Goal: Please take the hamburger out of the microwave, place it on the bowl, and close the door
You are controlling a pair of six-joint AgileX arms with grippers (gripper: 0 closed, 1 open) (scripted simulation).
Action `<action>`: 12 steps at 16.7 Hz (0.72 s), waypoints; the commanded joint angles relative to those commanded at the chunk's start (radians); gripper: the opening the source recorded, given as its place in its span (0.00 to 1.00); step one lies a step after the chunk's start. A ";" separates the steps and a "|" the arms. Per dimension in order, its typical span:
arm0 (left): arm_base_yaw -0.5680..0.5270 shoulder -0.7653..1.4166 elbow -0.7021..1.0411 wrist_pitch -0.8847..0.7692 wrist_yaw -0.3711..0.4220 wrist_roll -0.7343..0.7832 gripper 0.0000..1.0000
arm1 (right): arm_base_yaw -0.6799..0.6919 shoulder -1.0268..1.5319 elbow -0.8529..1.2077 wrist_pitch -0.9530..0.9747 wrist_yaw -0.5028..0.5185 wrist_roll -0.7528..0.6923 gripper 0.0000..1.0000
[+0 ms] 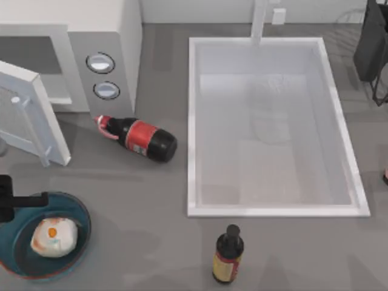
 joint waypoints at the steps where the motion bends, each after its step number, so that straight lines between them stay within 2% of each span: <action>1: 0.000 0.000 0.000 0.000 0.000 0.000 0.00 | 0.000 0.000 0.000 0.000 0.000 0.000 1.00; 6: 0.002 0.079 0.056 0.035 0.003 0.001 0.00 | 0.000 0.000 0.000 0.000 0.000 0.000 1.00; 12: -0.005 0.416 0.233 0.163 0.001 0.000 0.00 | 0.000 0.000 0.000 0.000 0.000 0.000 1.00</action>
